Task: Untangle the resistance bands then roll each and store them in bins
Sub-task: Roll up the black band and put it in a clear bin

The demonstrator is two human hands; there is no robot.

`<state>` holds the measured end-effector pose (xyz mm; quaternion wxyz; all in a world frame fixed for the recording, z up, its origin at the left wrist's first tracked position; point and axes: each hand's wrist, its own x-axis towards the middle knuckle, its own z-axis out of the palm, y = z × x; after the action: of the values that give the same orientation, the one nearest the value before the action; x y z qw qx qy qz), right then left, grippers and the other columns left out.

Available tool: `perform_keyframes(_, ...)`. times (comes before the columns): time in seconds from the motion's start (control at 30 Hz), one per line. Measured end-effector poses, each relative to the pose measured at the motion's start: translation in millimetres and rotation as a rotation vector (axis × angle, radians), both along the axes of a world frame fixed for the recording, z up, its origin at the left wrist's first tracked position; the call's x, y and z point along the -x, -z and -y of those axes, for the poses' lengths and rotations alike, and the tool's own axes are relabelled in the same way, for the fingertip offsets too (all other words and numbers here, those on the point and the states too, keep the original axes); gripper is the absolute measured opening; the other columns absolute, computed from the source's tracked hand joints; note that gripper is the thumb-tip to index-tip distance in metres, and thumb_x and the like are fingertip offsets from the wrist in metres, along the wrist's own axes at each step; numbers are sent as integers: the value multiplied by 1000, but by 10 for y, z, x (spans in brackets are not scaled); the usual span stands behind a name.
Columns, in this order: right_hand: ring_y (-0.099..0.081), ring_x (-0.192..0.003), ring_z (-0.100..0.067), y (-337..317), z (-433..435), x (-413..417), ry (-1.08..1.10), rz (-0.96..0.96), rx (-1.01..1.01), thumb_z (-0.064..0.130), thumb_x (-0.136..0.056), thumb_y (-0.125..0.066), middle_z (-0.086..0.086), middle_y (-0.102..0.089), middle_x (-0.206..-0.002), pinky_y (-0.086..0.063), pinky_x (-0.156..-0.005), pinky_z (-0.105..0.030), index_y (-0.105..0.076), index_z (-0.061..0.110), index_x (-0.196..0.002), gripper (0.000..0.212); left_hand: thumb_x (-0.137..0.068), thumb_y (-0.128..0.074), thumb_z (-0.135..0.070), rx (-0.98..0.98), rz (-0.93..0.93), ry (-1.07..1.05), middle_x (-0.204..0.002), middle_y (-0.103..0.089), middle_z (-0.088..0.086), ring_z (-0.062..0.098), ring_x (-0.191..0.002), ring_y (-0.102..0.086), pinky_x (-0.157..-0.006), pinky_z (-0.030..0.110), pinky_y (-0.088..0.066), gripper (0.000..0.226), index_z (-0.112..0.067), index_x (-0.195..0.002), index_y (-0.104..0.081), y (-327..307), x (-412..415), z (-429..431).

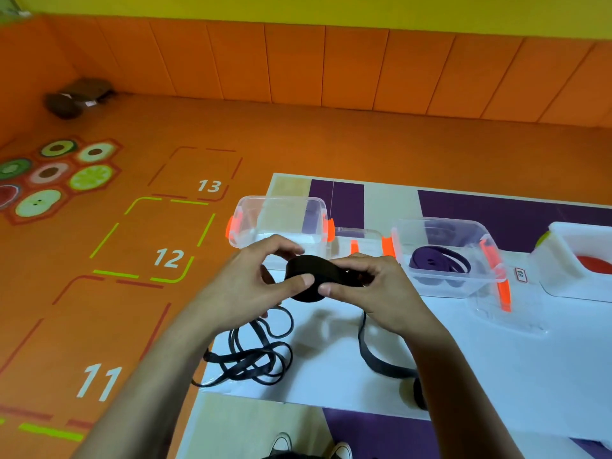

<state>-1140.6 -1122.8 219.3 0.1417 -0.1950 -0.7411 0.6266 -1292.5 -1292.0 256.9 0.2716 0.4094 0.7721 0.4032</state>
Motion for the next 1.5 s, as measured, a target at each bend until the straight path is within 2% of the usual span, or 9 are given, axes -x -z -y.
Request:
perform_keyframes(0.27,-66,-96,-19,-21,76,19,-27,-52,-6,21,-81,-85,5,-71,-100,-53,-90,-27,-76,32,-106,28,-95,-69,-28,-154,-39,38,-100,-69,-7,20,-61,-71,-58,32,-58,18,-26,-112,-64,1,-42,11)
perform_keyframes(0.5,-61,-92,-32,198,70,-17,-31,90,-67,29,-97,-68,-8,-70,-98,-44,-81,-29,-70,40,-111,17,-96,-66,-32,-417,158,-213,-102,-70,1,35,-56,-70,-60,53,-61,26,-16,-116,-62,105,46,-46)
perform_keyframes(0.6,-65,-85,-9,180,93,58,33,42,-87,29,-95,-70,3,-73,-96,-47,-81,-20,-70,35,-110,16,-95,-67,-32,-474,296,-267,-107,-68,9,39,-58,-71,-65,51,-62,27,-15,-114,-59,173,-33,-112)
perform_keyframes(0.7,-64,-84,-15,201,53,53,59,58,-142,35,-91,-75,-1,-71,-96,-55,-81,-36,-66,32,-110,21,-92,-60,-30,-478,336,-277,-114,-63,17,38,-59,-71,-63,44,-62,30,-11,-115,-56,190,-65,-120)
perform_keyframes(0.77,-66,-98,-15,196,12,-9,12,129,-171,43,-87,-76,3,-70,-104,-54,-95,-46,-65,34,-114,30,-93,-60,-27,-460,292,-209,-114,-63,16,37,-59,-69,-60,42,-61,27,-12,-116,-57,166,-65,-87)
perform_keyframes(0.93,-50,-134,2,-112,-66,-27,-154,24,-152,32,-95,-70,19,-58,-141,-39,-113,-29,-51,41,-142,51,-93,-64,-26,-361,133,-69,-110,-65,2,32,-58,-68,-59,32,-57,26,-17,-117,-63,19,-52,3)
perform_keyframes(1.13,-59,-89,-3,105,-62,44,-166,203,-325,28,-93,-71,24,-63,-97,-47,-87,-26,-61,56,-104,31,-93,-66,-25,-411,96,-100,-110,-66,4,29,-57,-68,-58,33,-58,26,-18,-118,-64,-86,-13,14)
perform_keyframes(1.3,-53,-72,-8,369,-76,63,21,192,-475,21,-91,-63,20,-53,-98,-47,-71,-26,-60,39,-108,25,-94,-65,-24,-428,89,-150,-107,-67,2,30,-57,-67,-58,44,-59,25,-17,-118,-64,-20,-17,15)
perform_keyframes(1.5,-57,-90,-22,609,-105,9,-12,294,-344,9,-86,-52,8,-64,-98,-49,-77,-33,-52,38,-90,30,-94,-64,-26,-467,109,-205,-105,-68,6,33,-56,-69,-58,49,-60,24,-18,-116,-63,69,-73,-35)
